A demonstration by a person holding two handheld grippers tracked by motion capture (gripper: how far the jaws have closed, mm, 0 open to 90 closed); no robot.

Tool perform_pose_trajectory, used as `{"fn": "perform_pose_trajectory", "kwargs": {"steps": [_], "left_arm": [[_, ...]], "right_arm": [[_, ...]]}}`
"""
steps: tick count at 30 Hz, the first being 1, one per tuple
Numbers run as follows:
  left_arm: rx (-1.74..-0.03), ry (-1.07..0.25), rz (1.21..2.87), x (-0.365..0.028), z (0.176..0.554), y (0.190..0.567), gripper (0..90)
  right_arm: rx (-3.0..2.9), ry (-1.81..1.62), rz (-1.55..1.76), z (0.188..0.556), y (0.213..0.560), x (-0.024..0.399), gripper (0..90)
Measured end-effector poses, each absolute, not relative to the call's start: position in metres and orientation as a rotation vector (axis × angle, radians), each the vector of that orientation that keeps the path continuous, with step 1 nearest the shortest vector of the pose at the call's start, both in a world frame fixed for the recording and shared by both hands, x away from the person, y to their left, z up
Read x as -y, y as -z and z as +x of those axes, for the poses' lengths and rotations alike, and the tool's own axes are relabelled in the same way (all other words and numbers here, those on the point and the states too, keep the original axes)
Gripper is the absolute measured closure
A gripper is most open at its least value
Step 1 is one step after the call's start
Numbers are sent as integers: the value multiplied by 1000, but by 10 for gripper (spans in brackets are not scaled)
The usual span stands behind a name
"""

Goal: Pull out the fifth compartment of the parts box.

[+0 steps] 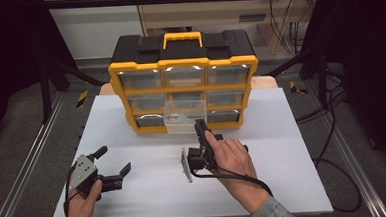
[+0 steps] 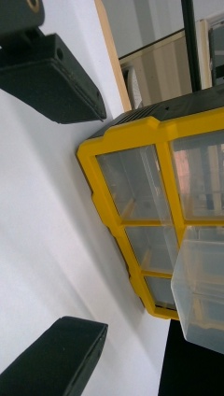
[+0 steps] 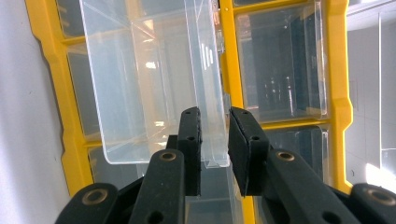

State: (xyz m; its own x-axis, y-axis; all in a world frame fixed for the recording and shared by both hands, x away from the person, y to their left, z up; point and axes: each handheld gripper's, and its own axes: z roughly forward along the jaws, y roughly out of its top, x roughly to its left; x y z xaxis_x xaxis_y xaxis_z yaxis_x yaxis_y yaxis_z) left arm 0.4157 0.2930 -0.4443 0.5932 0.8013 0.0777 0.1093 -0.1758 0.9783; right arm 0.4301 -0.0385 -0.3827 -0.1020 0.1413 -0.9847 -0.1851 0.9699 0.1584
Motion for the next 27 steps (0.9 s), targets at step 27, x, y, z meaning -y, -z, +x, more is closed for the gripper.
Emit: {"fn": "perform_pose_trajectory", "kwargs": {"steps": [27], "left_arm": [[-772, -740, 1649, -294, 416, 445, 6]], "right_arm": [[-1638, -334, 78, 424, 384, 51, 562]]}}
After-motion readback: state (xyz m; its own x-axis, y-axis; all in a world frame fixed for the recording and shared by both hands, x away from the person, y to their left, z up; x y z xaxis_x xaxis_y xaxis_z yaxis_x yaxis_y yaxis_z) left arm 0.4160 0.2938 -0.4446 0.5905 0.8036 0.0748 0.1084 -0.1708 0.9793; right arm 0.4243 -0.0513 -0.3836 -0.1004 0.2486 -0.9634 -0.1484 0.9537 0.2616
